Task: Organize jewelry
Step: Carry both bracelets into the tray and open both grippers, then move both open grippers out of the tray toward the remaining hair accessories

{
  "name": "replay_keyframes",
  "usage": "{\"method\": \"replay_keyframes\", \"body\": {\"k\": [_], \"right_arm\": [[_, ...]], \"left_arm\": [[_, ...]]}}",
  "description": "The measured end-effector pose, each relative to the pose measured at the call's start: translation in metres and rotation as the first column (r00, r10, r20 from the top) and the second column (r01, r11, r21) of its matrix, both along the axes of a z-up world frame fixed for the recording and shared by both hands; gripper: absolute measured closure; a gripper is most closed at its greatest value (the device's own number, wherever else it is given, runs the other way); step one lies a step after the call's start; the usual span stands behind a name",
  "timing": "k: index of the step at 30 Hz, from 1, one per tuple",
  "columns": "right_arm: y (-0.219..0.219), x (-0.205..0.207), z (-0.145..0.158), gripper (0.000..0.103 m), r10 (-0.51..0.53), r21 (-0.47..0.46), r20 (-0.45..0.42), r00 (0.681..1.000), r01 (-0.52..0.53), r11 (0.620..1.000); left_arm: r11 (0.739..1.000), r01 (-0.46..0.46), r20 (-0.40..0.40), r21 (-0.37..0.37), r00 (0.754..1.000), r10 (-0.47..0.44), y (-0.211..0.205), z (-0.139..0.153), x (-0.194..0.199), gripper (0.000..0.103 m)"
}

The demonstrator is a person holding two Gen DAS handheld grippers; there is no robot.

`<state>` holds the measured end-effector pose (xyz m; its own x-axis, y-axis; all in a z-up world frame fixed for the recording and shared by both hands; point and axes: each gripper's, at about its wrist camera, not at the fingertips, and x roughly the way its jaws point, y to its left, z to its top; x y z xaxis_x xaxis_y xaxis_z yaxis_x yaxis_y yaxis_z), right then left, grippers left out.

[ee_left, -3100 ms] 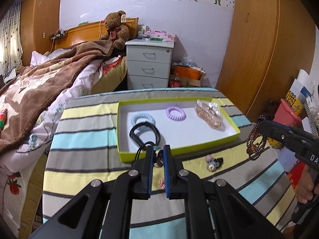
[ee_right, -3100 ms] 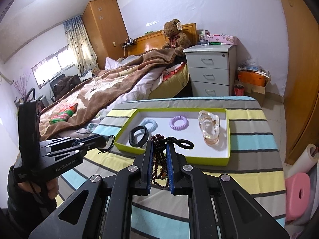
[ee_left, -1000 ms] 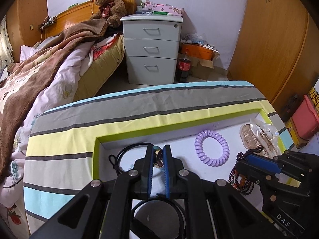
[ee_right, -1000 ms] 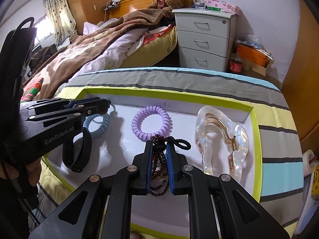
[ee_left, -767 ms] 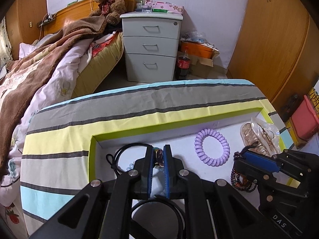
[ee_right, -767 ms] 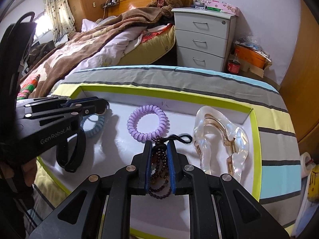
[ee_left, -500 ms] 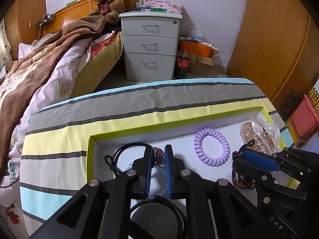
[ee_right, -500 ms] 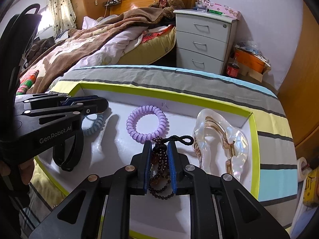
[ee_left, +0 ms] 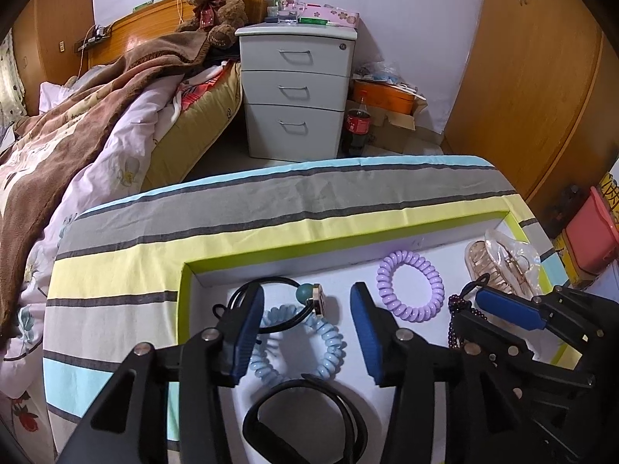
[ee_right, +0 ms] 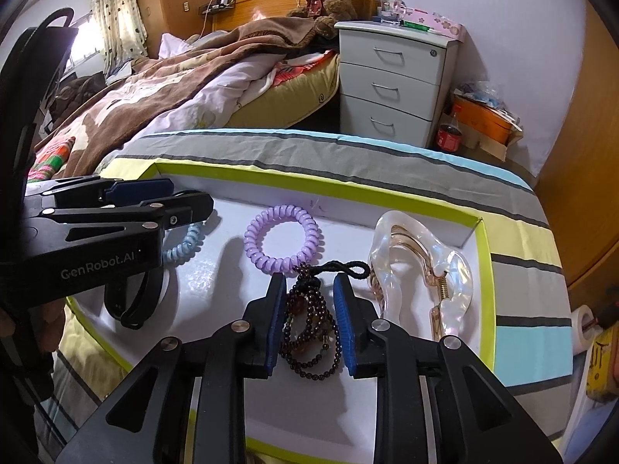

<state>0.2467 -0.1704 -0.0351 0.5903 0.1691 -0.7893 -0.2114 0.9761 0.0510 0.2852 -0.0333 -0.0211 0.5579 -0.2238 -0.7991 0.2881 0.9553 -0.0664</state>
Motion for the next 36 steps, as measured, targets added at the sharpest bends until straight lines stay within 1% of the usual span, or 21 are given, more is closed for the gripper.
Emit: {"method": "replay_keyframes", "body": {"k": [2,4,5,6,10,23,36], "right_arm": [[0.000,-0.001,0.001,0.075,-0.001,-0.006,0.003,1.000,0.001,1.000],[0.002,-0.002,0.003,0.067,0.004,-0.008,0.007,1.000,-0.004,1.000],[0.003,-0.003,0.004,0.057,0.010,-0.011,0.006,1.000,-0.010,1.000],[0.004,-0.004,0.004,0.054,0.015,-0.012,0.007,1.000,-0.014,1.000],[0.005,-0.008,0.008,0.054,0.015,-0.028,0.020,1.000,-0.014,1.000],[0.008,-0.027,0.020,0.054,0.015,-0.001,0.039,0.999,-0.015,1.000],[0.008,-0.056,0.043,0.054,0.004,0.013,0.081,0.997,-0.005,1.000]], "left_arm": [[1.000,-0.001,0.003,-0.005,1.000,0.001,0.001,0.002,-0.001,0.050],[1.000,-0.002,0.007,-0.008,1.000,0.002,0.002,0.005,-0.002,0.049],[1.000,-0.004,0.006,-0.008,1.000,0.004,0.002,0.005,-0.003,0.049],[1.000,-0.004,0.008,-0.008,1.000,0.004,0.002,0.007,-0.004,0.048],[1.000,-0.005,0.017,-0.012,1.000,0.005,0.005,0.011,-0.009,0.047],[0.999,-0.026,0.049,-0.023,0.998,0.027,0.015,0.027,-0.036,0.045],[0.999,-0.030,0.081,-0.043,0.996,0.034,0.019,0.046,-0.077,0.043]]}}
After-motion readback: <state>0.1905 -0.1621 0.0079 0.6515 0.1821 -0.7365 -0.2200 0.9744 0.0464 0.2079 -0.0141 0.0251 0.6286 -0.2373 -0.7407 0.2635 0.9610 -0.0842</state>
